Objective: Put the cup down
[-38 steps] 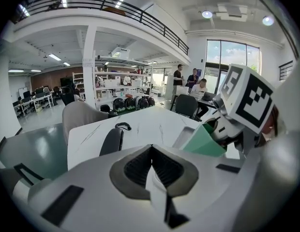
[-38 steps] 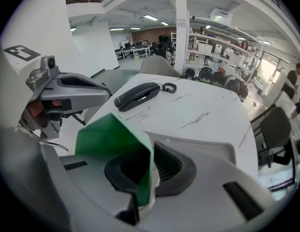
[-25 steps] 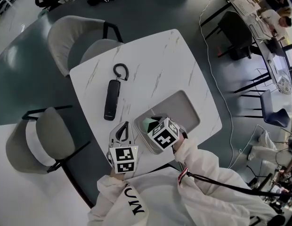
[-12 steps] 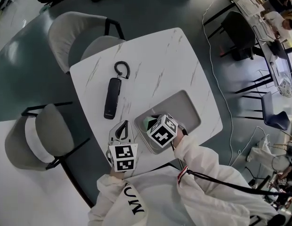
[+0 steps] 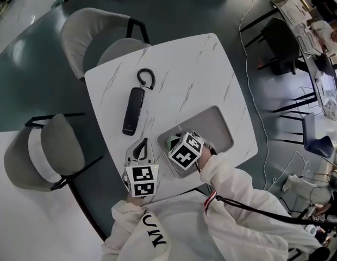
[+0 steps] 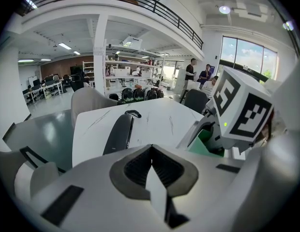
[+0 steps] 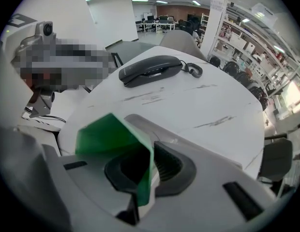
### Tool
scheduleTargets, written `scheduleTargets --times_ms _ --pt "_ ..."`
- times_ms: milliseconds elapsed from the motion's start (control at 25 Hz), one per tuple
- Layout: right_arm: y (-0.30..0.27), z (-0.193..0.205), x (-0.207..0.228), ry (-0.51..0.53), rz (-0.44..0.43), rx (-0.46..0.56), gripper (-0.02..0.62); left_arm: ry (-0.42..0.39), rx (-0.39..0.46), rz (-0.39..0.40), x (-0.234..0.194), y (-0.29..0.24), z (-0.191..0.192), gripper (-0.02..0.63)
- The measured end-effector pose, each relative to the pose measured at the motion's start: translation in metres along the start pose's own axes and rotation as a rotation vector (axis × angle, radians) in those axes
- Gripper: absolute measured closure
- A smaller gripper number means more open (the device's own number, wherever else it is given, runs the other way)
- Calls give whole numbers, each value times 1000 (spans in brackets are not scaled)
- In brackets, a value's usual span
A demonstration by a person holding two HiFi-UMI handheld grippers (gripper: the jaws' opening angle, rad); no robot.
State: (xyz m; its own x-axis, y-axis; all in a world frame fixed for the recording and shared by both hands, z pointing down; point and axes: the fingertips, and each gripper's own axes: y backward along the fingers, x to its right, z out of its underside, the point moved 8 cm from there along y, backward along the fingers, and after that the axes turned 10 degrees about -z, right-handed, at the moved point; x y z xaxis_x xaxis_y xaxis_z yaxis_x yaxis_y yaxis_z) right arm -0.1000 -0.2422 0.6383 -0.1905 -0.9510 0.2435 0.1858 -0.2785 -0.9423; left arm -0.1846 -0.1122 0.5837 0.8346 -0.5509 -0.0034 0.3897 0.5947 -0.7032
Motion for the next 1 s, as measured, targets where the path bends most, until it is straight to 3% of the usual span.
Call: scheduleTargets --times_ms 560,1000 --pt "-14 -2 0 12 -1 -73 574 28 0 -25 -12 6 4 597" --pt "-13 -2 1 -7 15 -70 572 26 -6 -18 -12 6 4 597"
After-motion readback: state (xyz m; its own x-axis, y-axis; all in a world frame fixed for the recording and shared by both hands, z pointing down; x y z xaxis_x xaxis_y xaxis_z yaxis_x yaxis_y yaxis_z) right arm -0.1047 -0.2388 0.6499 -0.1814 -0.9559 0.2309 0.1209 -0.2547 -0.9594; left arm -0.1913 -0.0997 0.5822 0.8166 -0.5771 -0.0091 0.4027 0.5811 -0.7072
